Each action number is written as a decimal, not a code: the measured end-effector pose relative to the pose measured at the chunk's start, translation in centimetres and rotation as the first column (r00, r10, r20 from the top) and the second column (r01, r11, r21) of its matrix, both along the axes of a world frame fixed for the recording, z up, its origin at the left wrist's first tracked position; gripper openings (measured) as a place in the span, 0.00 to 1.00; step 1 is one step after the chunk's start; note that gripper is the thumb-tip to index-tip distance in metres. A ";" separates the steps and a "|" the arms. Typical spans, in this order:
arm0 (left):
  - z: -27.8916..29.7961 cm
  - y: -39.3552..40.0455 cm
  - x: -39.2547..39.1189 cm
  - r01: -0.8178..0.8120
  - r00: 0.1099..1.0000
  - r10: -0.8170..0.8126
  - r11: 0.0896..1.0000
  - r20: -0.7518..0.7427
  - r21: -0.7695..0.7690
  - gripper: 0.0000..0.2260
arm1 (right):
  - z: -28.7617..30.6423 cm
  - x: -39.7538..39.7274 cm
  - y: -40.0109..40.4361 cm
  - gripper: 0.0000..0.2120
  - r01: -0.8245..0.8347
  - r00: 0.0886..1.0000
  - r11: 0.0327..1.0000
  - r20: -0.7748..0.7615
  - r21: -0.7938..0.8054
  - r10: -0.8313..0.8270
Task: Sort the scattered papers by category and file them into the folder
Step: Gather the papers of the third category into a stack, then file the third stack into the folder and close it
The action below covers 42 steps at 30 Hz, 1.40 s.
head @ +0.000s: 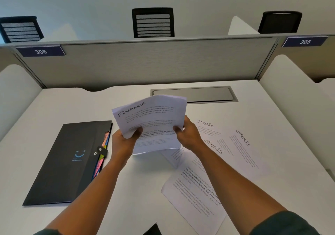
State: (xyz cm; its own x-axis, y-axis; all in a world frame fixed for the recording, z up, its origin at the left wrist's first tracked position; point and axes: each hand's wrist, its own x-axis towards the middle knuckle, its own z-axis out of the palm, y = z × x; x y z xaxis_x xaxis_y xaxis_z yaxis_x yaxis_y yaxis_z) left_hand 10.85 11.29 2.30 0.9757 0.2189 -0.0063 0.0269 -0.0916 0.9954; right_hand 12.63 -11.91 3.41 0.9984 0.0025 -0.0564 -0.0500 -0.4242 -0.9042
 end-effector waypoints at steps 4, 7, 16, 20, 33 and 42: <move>-0.8 0.8 -0.3 0.063 0.995 -0.065 0.998 -0.075 -0.019 0.13 | -0.6 -0.2 0.3 0.18 -0.041 0.997 0.999 -0.062 -0.019 0.040; -1.4 1.2 -0.6 0.099 0.985 -0.100 0.995 -0.138 -0.009 0.12 | -1.3 -0.7 0.4 0.19 -0.054 0.992 0.998 -0.116 -0.037 0.049; -0.2 3.3 -0.2 0.090 0.991 -0.095 0.994 -0.095 -0.060 0.10 | 1.1 0.1 1.9 0.17 -0.071 0.989 0.997 -0.129 -0.016 0.069; -0.6 5.5 -0.2 0.088 0.985 -0.092 0.996 -0.148 -0.034 0.12 | 1.3 0.1 3.5 0.14 -0.084 0.978 0.994 -0.187 0.064 0.095; -3.4 12.0 -1.0 -0.058 0.945 0.110 0.983 -0.307 0.173 0.10 | -1.7 -0.6 8.1 0.09 0.061 0.963 0.991 -0.268 0.123 -0.026; -6.2 16.4 -3.4 0.118 0.910 0.251 0.606 -0.330 0.787 0.30 | -4.0 -1.0 9.8 0.07 0.225 0.931 0.972 -0.308 0.059 -0.197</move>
